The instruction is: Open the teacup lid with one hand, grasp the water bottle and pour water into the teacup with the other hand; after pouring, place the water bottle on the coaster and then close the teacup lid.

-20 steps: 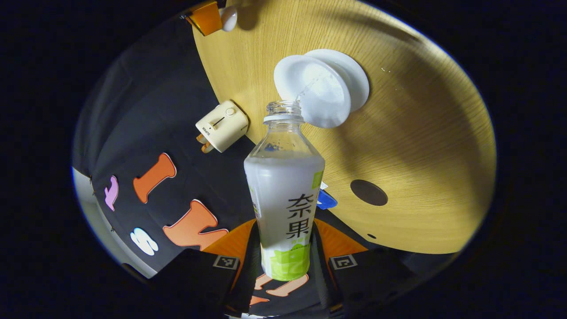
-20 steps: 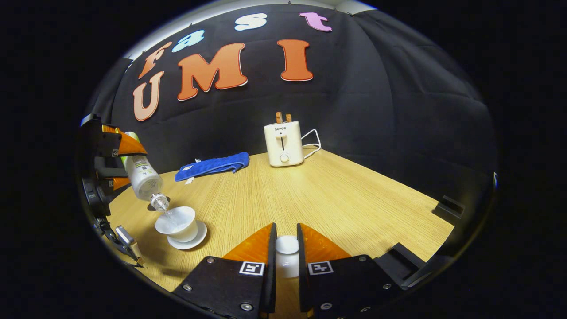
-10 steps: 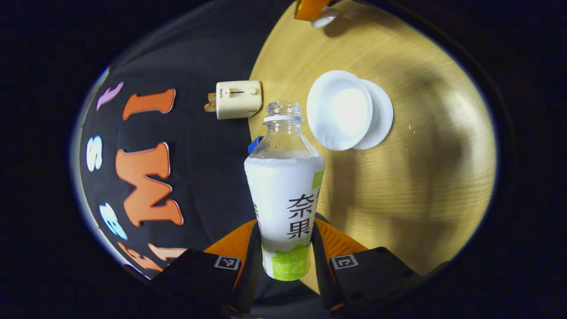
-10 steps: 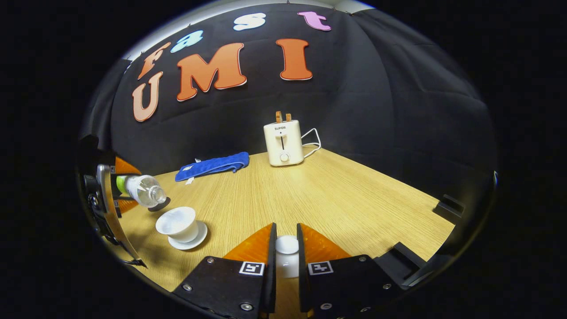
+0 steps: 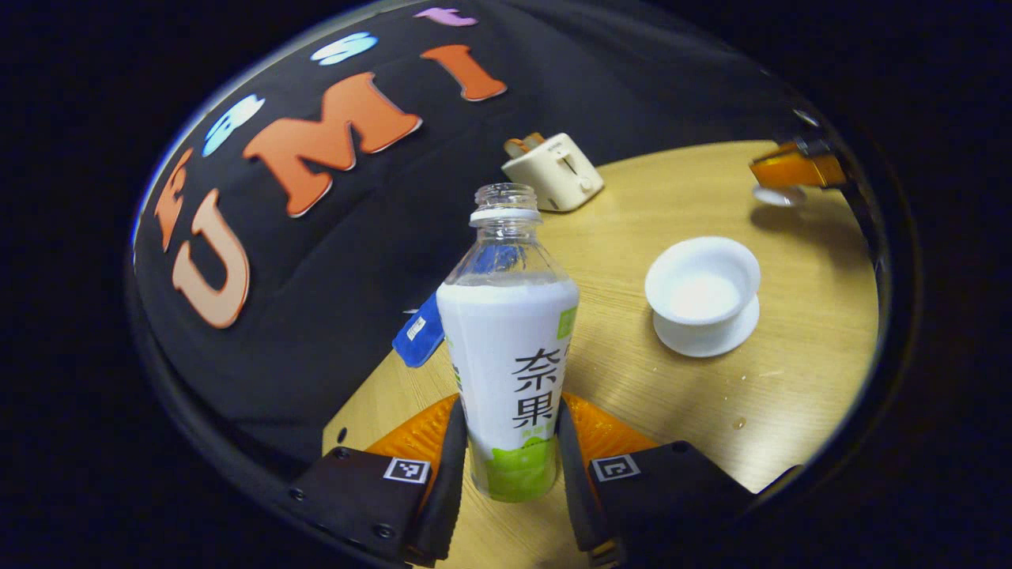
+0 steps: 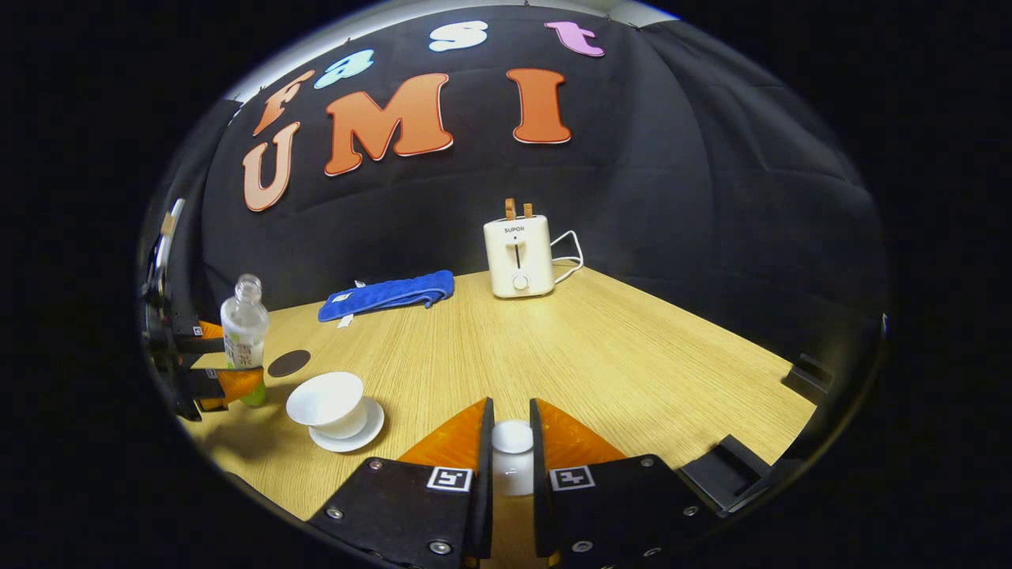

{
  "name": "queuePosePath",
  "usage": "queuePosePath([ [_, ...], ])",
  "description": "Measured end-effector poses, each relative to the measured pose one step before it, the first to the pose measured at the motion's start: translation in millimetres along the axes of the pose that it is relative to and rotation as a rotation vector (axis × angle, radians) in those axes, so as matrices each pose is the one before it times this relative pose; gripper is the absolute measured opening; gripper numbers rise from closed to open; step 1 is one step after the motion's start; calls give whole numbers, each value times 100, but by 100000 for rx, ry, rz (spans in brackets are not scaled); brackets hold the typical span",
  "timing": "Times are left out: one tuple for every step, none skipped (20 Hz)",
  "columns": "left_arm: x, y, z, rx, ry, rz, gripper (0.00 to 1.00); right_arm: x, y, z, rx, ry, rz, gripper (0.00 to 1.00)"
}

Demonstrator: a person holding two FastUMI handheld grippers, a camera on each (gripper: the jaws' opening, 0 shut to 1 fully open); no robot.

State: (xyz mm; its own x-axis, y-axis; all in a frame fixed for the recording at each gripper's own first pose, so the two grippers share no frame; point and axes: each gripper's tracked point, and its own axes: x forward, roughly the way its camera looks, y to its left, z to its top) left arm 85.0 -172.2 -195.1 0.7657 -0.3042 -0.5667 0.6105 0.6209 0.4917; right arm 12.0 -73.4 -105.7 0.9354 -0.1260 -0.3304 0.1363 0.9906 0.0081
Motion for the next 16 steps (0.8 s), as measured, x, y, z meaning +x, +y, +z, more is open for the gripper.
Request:
queuePosePath([
  [165, 232, 65, -8002, -1722, -294, 56, 102, 418, -75, -40, 586, 750, 22],
  [-278, -110, 205, -6161, -2387, 1023, 60, -72, 382, 84, -235, -116, 819, 22],
  [-23, -15, 446, -4494, -2397, 1616, 56, 43, 320, 162, -802, -414, 407, 22],
  [237, 137, 338, -3779, -2171, 2006, 56, -24, 210, 103, -904, -313, 176, 22],
  [187, -163, 345, -4423, -1715, 876, 57, 33, 137, 94, -311, -92, 254, 22],
  [-80, 48, 390, -4984, -2422, 599, 59, 11, 93, -29, 565, 472, 474, 22],
  [-128, -200, 525, -5673, -2795, 315, 60, 46, 288, 61, 1121, 142, 740, 22],
  [-258, -204, 648, -4648, -1578, 220, 63, 10, 219, 141, 529, -394, 541, 21],
  [-41, -34, 725, -3091, -1078, 437, 57, 101, 113, -36, -450, -209, 119, 22],
  [114, 527, 285, -2059, -1059, 1558, 60, 121, 78, -5, -561, 17, 45, 22],
  [97, 33, 439, -2069, -1125, 351, 58, -88, 108, -68, -135, 205, 341, 22],
  [291, -36, 212, -2528, -1196, -429, 57, 58, 89, -105, 209, 163, 235, 22],
  [434, -274, 225, -1996, -945, -1105, 57, 60, 21, -10, 324, 132, 116, 22],
  [585, 37, 5, -885, -606, -34, 59, 85, 27, -76, 168, 316, 103, 22],
  [480, 101, -196, 27, 311, -353, 62, 99, 59, -124, 119, 277, 60, 21],
  [289, -184, -236, -82, 811, -755, 62, 69, -20, -52, -202, 231, -4, 21],
])
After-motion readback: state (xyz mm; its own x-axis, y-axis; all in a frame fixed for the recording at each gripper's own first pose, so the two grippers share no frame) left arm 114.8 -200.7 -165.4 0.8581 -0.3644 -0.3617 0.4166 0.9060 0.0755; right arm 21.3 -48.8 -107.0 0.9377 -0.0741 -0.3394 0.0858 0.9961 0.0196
